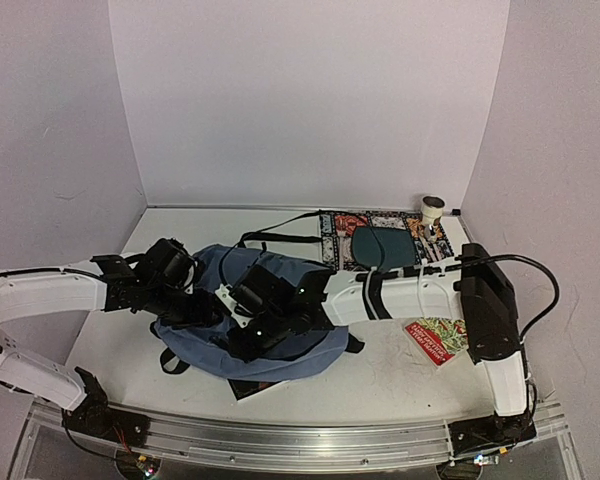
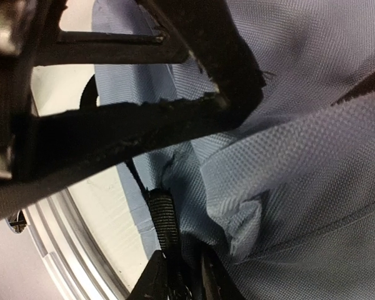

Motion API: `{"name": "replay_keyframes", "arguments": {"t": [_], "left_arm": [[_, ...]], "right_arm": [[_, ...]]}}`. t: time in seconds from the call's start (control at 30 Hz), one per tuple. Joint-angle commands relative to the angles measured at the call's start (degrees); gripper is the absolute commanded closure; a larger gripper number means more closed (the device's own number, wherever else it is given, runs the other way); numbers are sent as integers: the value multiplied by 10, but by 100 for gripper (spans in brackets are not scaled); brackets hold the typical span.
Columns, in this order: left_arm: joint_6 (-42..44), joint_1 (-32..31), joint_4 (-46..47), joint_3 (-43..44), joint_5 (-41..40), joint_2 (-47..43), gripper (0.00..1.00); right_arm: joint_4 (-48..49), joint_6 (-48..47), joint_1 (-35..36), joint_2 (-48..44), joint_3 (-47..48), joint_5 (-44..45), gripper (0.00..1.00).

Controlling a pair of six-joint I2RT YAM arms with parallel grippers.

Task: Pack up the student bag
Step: Grab the largest pocket of the student bag.

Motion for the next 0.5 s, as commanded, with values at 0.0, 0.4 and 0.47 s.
{"name": "replay_keyframes", "arguments": {"t": [0.0, 0.4, 0.47], "left_arm": [[16, -2, 12, 9, 28, 7, 51], [-4, 6, 15, -22, -66, 50, 63], [-6, 8, 17, -26, -73, 67, 66]], "right_arm": [[-14, -8, 2, 5, 24, 17, 94], [2, 9, -1, -123, -76, 87, 100], [18, 18, -1, -141, -102, 91, 100]]}}
